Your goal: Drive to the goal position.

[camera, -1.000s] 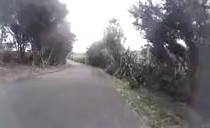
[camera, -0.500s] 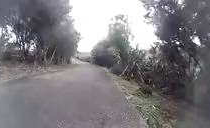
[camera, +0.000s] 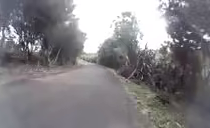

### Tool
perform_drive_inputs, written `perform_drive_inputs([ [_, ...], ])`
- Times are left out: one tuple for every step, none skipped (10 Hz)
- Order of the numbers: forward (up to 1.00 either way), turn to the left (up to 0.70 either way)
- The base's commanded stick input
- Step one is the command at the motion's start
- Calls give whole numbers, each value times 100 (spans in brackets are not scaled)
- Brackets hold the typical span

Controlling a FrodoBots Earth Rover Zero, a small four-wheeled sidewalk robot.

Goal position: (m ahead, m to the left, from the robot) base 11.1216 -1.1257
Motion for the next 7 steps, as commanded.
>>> perform_drive_inputs([
  [100,0],
  [100,0],
  [100,0],
  [100,0],
  [100,0],
  [100,0],
  [100,0],
])
